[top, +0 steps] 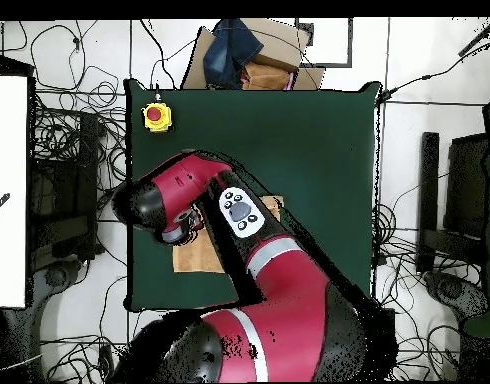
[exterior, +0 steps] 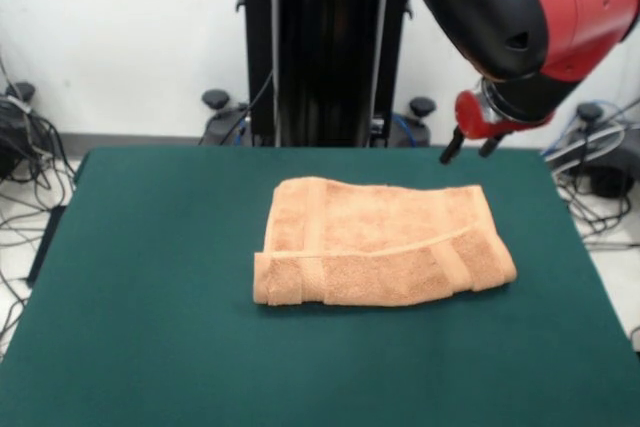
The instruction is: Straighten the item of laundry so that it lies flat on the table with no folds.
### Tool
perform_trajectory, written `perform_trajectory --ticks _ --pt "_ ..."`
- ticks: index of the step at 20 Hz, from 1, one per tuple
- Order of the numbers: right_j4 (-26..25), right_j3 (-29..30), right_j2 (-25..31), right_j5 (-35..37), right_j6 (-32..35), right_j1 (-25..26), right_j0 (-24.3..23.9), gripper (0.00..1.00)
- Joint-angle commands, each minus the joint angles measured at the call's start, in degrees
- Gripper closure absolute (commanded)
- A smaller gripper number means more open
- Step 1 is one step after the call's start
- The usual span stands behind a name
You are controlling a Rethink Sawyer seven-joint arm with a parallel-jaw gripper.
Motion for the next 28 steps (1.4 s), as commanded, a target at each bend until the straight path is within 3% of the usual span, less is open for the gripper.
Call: perform_trajectory --ticks 1,9,13,28 --pt "-0.28 4.25 1.54 -3.69 -9.24 -1.14 -1.48 0.00" --pt "-1.97 3.77 1.48 -9.54 -8.43 2.29 -2.85 0.00" --pt "-5.22 5.70 0.55 -16.91 -9.29 4.61 -5.22 0.00" --pt "-13.36 11.34 -3.49 -29.51 -7.22 5.47 -5.83 0.00"
